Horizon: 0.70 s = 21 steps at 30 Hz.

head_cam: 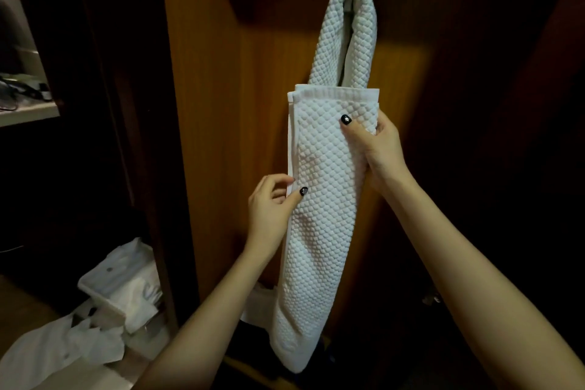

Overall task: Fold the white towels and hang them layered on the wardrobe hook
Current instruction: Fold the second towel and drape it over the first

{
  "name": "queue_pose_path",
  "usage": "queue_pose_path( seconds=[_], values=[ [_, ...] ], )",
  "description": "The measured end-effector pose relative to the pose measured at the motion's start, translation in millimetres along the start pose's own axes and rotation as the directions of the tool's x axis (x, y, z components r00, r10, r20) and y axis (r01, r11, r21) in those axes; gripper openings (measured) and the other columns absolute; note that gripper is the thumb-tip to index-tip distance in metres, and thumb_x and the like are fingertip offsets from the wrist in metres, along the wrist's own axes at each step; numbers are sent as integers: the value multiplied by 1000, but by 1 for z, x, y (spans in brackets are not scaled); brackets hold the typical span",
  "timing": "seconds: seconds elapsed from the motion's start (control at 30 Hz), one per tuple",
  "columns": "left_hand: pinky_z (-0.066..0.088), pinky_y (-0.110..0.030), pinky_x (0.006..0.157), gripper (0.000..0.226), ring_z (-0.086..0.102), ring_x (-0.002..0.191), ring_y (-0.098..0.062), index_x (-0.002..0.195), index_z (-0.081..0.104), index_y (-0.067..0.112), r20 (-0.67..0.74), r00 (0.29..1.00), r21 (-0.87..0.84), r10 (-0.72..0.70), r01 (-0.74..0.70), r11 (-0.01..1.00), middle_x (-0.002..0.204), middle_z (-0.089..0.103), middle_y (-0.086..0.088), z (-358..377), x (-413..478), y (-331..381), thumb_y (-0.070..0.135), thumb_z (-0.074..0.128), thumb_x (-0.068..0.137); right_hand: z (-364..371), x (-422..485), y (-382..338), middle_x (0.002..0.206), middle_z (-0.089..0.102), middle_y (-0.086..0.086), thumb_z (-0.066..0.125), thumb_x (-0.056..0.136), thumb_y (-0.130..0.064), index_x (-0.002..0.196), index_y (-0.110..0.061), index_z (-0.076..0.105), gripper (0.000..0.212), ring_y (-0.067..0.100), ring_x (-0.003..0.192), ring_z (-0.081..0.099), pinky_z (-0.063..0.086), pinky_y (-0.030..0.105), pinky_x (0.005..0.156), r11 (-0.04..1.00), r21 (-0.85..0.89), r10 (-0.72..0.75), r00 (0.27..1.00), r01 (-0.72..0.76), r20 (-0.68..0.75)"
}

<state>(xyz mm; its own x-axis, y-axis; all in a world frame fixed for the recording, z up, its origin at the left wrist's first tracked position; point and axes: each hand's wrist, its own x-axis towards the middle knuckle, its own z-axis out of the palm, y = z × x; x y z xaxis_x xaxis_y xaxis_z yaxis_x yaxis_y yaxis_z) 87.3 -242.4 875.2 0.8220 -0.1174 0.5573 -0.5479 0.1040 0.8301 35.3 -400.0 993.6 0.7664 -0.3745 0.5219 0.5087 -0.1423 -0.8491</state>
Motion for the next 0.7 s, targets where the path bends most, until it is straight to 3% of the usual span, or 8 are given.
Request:
queue_pose_path(
  seconds=[0.1, 0.2, 0.37, 0.47, 0.57, 0.63, 0.7],
  values=[
    [52, -18, 69, 26, 66, 80, 0, 95, 58, 26, 69, 991, -93, -111, 118, 989, 94, 67, 1, 1, 7, 3, 13, 77, 82, -3, 2, -1, 110, 73, 7, 70, 89, -11, 109, -11, 64, 20, 24, 102, 70, 58, 38, 85, 999, 29, 20, 1000, -19, -9],
    [46, -15, 74, 19, 59, 76, 2, 81, 61, 25, 109, 993, -37, -41, 45, 998, 83, 66, 11, -1, 13, 8, 11, 75, 84, -4, 2, -1, 111, 73, 7, 71, 89, -12, 106, -14, 66, 18, 24, 103, 70, 58, 38, 85, 999, 46, 10, 1000, -10, -13],
    [44, -9, 64, 25, 58, 69, 6, 71, 57, 20, 103, 995, -110, 0, 11, 994, 71, 65, 19, -10, 15, 11, 7, 72, 86, -3, 1, -2, 110, 73, 5, 71, 88, -13, 106, -15, 65, 20, 22, 103, 70, 58, 37, 85, 999, 33, -10, 1000, 11, -19],
    [48, -13, 63, 20, 62, 71, 1, 76, 55, 14, 199, 979, -215, -49, 93, 972, 73, 67, 14, -15, 14, 13, 4, 68, 88, -1, -2, -6, 105, 75, 0, 70, 89, -11, 107, -16, 64, 20, 19, 100, 71, 57, 30, 77, 998, 66, -10, 1000, 9, 11],
    [52, -16, 65, 13, 68, 78, -5, 89, 57, 11, 282, 957, -299, -65, 152, 942, 82, 72, 8, -15, 19, 25, 1, 64, 89, 2, -3, -8, 108, 73, 3, 70, 88, -10, 108, -13, 63, 21, 21, 101, 70, 58, 33, 80, 999, 44, -25, 1000, 26, -5],
    [54, -18, 68, 14, 71, 85, -10, 97, 59, 12, 272, 961, -331, -57, 149, 932, 92, 74, 3, -12, 25, 38, 3, 66, 89, 6, -5, -8, 110, 72, 8, 71, 88, -9, 109, -11, 63, 23, 23, 102, 70, 58, 35, 83, 999, 25, -43, 999, 43, -18],
    [54, -19, 68, 11, 71, 85, -9, 94, 61, 12, 200, 979, -303, -33, 93, 948, 92, 73, 2, -8, 31, 50, 7, 68, 88, 9, -7, -8, 107, 73, 6, 71, 87, -8, 108, -11, 63, 22, 21, 100, 71, 58, 32, 79, 998, 23, -59, 998, 59, -26]
  ],
)
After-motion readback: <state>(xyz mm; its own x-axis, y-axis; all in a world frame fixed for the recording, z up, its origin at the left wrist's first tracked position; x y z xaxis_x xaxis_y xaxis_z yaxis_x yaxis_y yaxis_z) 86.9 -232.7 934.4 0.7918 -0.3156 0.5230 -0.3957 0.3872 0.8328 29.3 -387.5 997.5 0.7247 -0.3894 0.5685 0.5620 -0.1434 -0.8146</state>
